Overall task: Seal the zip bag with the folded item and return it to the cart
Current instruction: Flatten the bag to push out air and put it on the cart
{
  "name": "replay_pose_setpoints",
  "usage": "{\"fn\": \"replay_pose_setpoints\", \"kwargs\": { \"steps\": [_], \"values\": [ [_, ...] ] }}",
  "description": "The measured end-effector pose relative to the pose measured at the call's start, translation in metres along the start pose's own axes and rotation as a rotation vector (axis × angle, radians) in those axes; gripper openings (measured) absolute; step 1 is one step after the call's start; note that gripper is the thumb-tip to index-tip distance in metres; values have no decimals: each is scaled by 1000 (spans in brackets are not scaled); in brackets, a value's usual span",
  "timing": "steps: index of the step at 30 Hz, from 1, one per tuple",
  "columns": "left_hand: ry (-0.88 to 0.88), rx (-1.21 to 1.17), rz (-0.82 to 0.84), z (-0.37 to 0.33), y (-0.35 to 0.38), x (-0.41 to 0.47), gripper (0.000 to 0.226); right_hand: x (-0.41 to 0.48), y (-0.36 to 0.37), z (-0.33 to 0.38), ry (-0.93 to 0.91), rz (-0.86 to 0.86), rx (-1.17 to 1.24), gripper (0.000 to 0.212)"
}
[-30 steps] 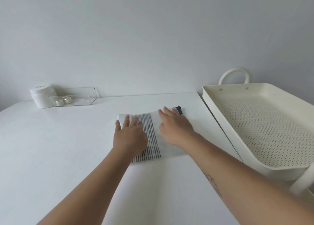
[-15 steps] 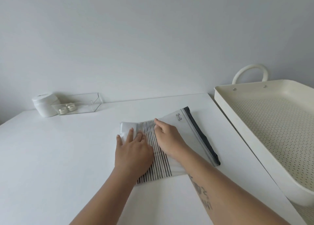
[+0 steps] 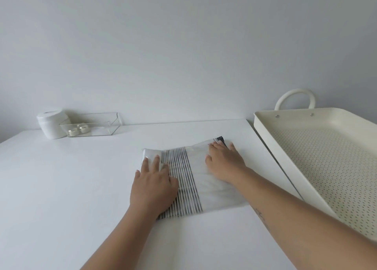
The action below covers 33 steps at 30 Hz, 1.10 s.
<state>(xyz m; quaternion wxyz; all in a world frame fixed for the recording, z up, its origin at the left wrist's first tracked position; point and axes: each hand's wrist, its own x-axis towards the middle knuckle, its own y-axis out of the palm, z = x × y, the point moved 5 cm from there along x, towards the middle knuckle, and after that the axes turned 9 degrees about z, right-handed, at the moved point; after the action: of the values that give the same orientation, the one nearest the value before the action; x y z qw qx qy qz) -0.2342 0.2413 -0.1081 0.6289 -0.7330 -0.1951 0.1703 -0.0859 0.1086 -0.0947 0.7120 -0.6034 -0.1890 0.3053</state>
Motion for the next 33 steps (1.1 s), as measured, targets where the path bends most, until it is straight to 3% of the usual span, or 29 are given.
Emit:
{"fn": "replay_pose_setpoints", "kwargs": {
  "steps": [5,8,12,20,23,30,33],
  "values": [
    [4,5,-3,0,1,0,58,11,-14,68,-264,-31,188,53],
    [21,-20,-13,0,2,0,60,20,9,98,-321,53,224,52],
    [26,-36,-6,1,1,1,60,32,37,84,-228,48,50,55],
    [39,-47,-29,3,1,1,56,36,26,-4,28,75,-50,75],
    [67,-14,-3,3,2,3,55,21,17,-39,154,138,-51,73],
    [84,345,-84,-2,-27,21,51,-61,28,-23,114,145,-17,67],
    [95,244,-128,-29,-32,4,41,-79,12,-12,153,54,-160,59]
  ]
}}
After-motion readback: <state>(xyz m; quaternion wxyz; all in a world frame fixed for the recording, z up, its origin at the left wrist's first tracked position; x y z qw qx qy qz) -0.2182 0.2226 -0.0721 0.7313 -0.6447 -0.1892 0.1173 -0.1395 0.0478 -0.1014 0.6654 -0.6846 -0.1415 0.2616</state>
